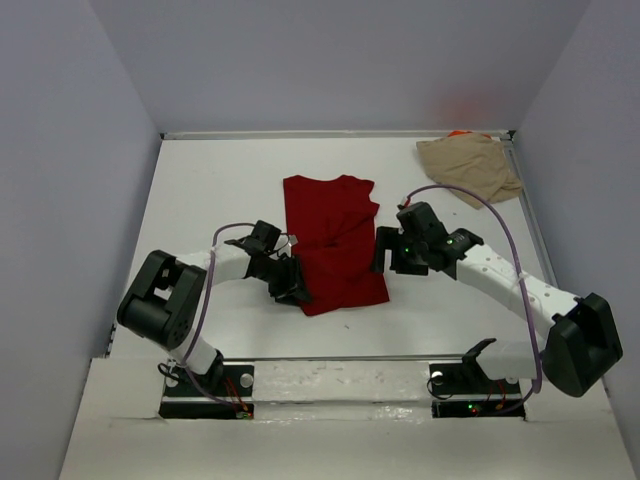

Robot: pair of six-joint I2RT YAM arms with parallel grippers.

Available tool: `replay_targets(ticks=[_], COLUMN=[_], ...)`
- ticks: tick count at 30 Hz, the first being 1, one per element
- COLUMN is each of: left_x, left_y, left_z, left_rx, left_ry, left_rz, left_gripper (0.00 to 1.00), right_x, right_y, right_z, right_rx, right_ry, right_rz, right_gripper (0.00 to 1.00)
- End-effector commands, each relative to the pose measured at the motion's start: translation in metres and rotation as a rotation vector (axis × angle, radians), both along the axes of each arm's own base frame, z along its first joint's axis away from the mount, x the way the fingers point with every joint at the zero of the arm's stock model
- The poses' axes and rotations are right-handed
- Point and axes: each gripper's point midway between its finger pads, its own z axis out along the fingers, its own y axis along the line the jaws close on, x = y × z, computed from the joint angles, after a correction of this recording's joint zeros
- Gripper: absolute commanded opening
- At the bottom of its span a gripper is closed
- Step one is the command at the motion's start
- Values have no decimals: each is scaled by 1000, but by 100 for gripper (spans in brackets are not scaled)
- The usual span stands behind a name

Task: Fold and stack the t-shirts
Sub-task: Fold the tshirt

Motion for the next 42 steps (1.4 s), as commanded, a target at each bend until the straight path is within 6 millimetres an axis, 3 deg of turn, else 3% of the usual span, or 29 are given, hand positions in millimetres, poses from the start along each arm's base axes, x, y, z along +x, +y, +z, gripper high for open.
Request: replay_targets(ticks=[1,2,3,4,9,18,27,31,33,34,36,42], left_x=[-1,-1,-2,-3,-3,-2,3,4,4,3,2,3], left_y=[1,1,2,1,1,0,-3,-3,-3,-2,-2,-3], left_z=[-2,-2,-3,-2,-2,-2,8,11,11,10,10,12], left_rx=[6,5,5,3,1,-2,-12,-14,-12,-11,-10,-16], left_ry=[-15,-16,-13,-9,-11,-7,-26,-33,-34,-32,-31,-30], left_rz=[-5,-5,-5,-6,-6,-22,-28,-29,-29,-29,-29,-30], left_gripper=[30,16,11,0,0,0,0,0,0,0,0,0], right_x=[9,9,8,6,1,-8,-18,-12,-10,-11,-7,-3], right_y=[2,2,0,-1,-1,3,22,34,36,37,40,32], right_z=[4,0,-4,-12,-32,-41,-86,-98,-102,-102,-96,-86], right_rx=[2,-4,-12,-24,-40,6,85,121,120,124,134,77], right_ry=[-7,1,10,28,81,86,164,177,187,192,177,134], right_rz=[-17,-19,-24,-26,-22,3,50,71,73,75,77,32], right_gripper=[86,86,86,86,86,88,84,74,61,50,41,30])
